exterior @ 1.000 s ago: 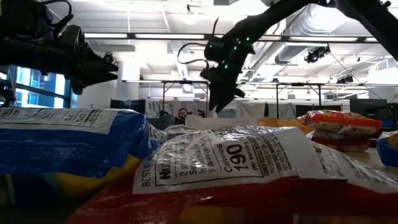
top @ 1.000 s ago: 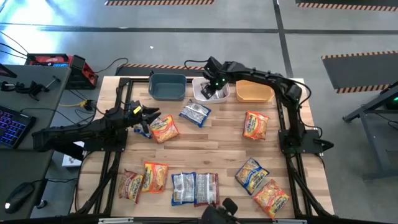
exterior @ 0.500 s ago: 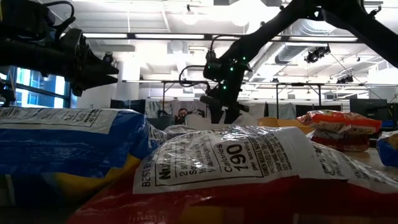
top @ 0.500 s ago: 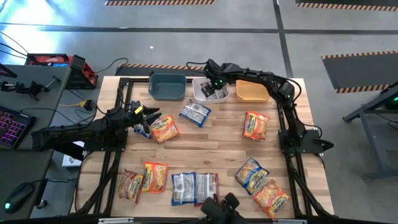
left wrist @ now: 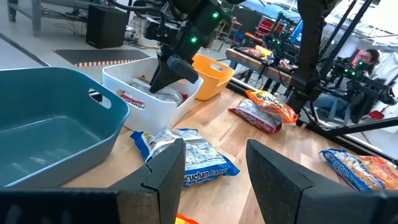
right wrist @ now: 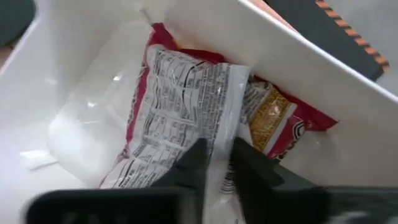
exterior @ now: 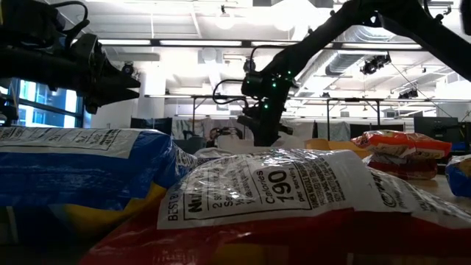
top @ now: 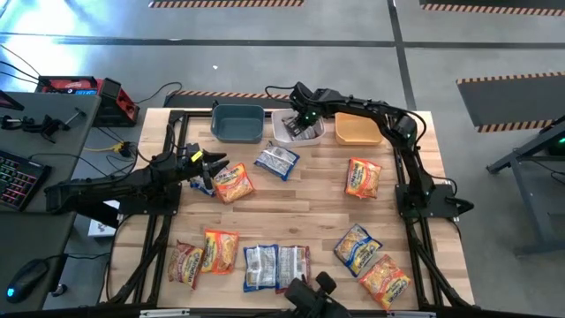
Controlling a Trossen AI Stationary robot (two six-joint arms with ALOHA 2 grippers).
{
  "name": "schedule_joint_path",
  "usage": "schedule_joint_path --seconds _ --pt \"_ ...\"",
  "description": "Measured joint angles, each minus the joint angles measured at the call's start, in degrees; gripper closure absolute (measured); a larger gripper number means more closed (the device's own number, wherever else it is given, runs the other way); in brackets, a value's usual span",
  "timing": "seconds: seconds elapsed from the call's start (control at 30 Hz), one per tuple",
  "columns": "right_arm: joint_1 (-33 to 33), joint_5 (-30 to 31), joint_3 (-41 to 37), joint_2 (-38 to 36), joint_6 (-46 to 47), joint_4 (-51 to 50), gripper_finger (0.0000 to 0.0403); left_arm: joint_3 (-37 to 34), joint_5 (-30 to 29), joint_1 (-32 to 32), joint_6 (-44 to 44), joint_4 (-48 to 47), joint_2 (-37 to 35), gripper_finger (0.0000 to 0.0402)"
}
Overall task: Sort Maruchan noodles
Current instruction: Put the top middle red noodle pack into the white bin
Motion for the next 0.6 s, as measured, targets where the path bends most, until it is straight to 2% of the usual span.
schedule_joint_path --seconds 0.07,0.23,0.6 --pt "0.0 -1.19 -0.02 0.04 -1.42 0.4 0.0394 0.0 0.0 0.01 0.0 0.0 0.0 0.0241" --pt "-0.17 -6.49 -0.16 -0.22 -3.41 1.21 0.04 0.0 0.0 0.0 -0.02 0.0 0.0 0.0241" --pt "0.15 -12.42 -0.33 -6.74 -6.21 0.56 0.0403 0.0 0.01 0.0 -0.04 0.02 0.0 0.0241"
